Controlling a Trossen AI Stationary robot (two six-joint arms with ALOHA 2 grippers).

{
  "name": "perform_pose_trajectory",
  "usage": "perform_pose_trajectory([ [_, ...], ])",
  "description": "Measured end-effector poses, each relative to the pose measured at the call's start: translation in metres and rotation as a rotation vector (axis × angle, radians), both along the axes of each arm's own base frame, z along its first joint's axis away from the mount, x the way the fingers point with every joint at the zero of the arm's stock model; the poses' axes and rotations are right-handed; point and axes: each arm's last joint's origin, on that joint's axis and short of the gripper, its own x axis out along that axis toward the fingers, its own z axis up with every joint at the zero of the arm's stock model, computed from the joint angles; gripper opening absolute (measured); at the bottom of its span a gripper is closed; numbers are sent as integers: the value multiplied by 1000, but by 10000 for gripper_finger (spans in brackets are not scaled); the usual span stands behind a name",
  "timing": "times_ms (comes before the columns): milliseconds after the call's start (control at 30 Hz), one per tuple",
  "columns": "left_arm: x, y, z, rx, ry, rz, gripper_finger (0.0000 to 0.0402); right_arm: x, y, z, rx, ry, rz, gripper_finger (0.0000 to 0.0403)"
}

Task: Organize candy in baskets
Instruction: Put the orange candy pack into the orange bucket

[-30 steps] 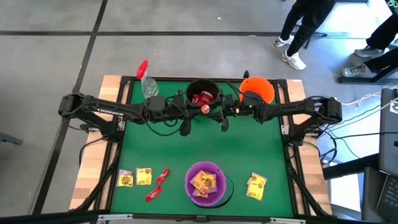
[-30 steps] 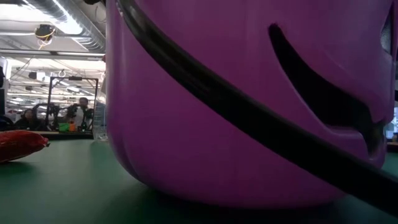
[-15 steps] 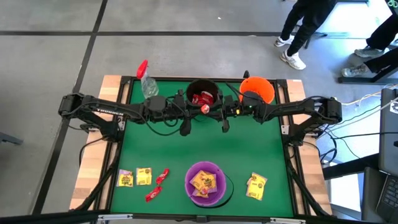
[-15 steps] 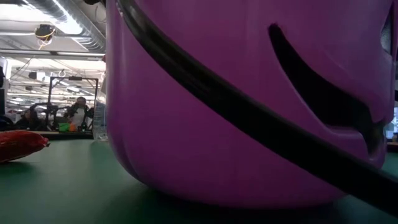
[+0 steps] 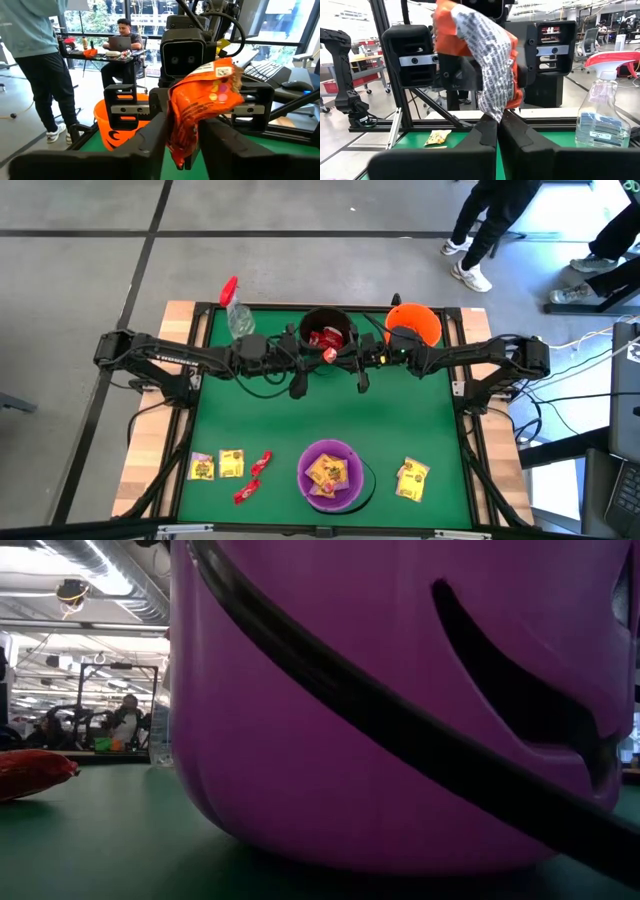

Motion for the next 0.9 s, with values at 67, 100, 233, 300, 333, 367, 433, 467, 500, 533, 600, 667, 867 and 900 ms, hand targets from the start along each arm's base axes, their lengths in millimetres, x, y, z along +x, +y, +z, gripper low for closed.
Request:
perform_pose_trajectory([
  [67, 0, -1, 0, 7, 0, -2, 121, 0, 0, 0, 0, 0, 0, 3],
  [100, -1, -1, 1, 8, -1, -3, 130, 0, 0, 0, 1, 1, -1, 4],
  [233, -7, -1, 9, 11, -18, -3, 159, 0, 0, 0, 2, 2, -9, 6],
  [300, -13, -1, 14, 11, -21, -2, 167, 0, -1, 0, 2, 2, -12, 3],
  [333, -17, -1, 17, 11, -22, -2, 169, -1, -3, 0, 3, 3, -17, 2],
  [367, -21, -1, 21, 11, -22, -2, 171, -2, -5, 1, 7, 5, -21, 2],
  [433, -30, -2, 26, 11, -9, -4, 172, -4, -9, 3, 15, 8, -33, 2],
  [467, -34, -4, 28, 11, 0, -5, 172, -6, -12, 4, 26, 17, -41, 3],
  [500, -39, -5, 30, 11, 8, -10, 171, -9, -15, 7, 33, 20, -46, 4],
  [533, -43, -6, 33, 11, 13, -14, 171, -12, -18, 9, 34, 20, -49, 4],
  [600, -51, -10, 37, 11, 22, -28, 171, -19, -23, 15, 33, 22, -51, 4],
  [667, -59, -13, 41, 12, 29, -30, 171, -27, -29, 22, 34, 36, -59, 4],
  [867, -70, -20, 39, 22, 108, 25, 170, -56, -41, 38, 11, 98, -127, 4],
  [900, -71, -20, 38, 24, 121, 31, 170, -62, -42, 41, 1, 108, -139, 4],
])
